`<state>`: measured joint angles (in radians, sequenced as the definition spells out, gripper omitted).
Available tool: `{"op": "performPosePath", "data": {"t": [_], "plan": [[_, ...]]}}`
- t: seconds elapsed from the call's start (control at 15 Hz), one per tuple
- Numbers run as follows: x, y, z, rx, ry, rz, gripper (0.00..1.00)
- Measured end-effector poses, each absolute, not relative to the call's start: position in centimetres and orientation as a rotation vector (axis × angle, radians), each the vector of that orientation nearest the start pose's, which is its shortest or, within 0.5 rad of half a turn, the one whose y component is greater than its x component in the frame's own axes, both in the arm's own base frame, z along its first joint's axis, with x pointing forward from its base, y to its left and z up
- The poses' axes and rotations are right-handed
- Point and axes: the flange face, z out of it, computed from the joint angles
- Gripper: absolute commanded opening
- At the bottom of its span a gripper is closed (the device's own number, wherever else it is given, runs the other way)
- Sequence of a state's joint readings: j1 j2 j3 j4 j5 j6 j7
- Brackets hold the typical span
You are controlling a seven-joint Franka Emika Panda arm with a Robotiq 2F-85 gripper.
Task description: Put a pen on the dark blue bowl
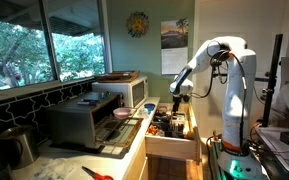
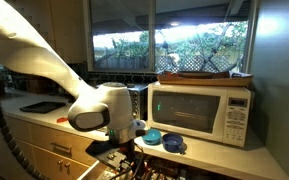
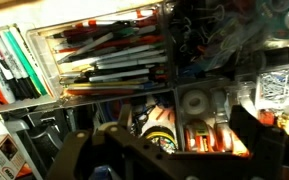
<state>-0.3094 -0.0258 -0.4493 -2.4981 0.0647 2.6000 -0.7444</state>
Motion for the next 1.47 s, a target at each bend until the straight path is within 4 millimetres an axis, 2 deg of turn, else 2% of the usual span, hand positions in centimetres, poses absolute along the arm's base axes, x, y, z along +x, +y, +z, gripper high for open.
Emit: {"op": "performPosePath", "data": {"t": [0.33,0.6,1.2,1.47], "plan": [[36.4,-37.2,26.4,-3.223,0.163,-0.078,1.00],[36.2,-39.4,23.8,-3.207,0.206,0.012,1.00],[36.5,-39.8,23.9,-3.219,0.203,0.013,1.00],[35.2,-42.2,23.8,-3.274,0.208,0.054,1.00]]}}
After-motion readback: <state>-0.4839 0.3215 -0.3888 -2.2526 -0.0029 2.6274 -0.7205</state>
